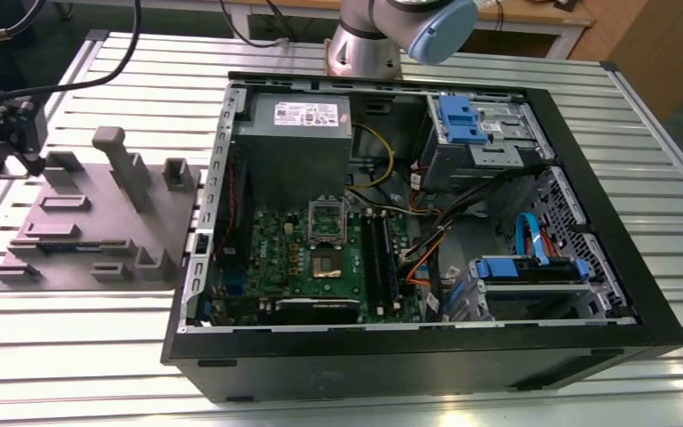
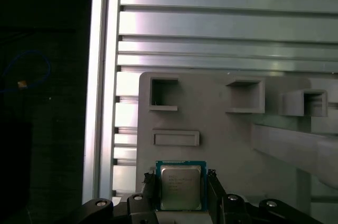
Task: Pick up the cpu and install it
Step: 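Pick up the cpu and move it towards the insertion slot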
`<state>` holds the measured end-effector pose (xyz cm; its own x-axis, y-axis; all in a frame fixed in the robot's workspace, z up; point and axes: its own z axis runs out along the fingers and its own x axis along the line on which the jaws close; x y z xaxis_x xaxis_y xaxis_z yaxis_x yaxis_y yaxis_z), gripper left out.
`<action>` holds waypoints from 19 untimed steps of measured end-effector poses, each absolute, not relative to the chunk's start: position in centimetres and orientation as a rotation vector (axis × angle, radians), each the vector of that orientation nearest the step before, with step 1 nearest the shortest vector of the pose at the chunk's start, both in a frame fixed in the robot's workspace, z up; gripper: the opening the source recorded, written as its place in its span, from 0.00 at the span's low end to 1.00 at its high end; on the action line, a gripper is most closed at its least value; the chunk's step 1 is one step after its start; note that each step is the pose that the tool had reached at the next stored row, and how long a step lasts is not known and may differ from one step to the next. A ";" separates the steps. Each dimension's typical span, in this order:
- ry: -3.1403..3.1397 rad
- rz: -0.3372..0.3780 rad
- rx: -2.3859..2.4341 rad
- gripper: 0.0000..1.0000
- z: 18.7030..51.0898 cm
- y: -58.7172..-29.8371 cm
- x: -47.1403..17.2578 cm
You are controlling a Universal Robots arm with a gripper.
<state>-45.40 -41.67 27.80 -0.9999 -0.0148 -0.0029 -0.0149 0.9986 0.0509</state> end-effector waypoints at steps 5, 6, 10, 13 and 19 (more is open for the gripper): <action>3.138 0.080 -0.023 0.47 28.1 -41.7 -45.4; 3.138 0.080 -0.023 0.47 28.1 -41.7 -45.4; 3.138 0.080 -0.023 0.47 28.3 -41.7 -45.4; 3.138 0.080 -0.023 0.47 28.5 -41.7 -45.4; 3.138 0.080 -0.023 0.47 28.8 -41.7 -45.4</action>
<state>-45.40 -41.67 28.77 -0.9999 -0.0148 -0.0030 -0.0149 0.9986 0.0510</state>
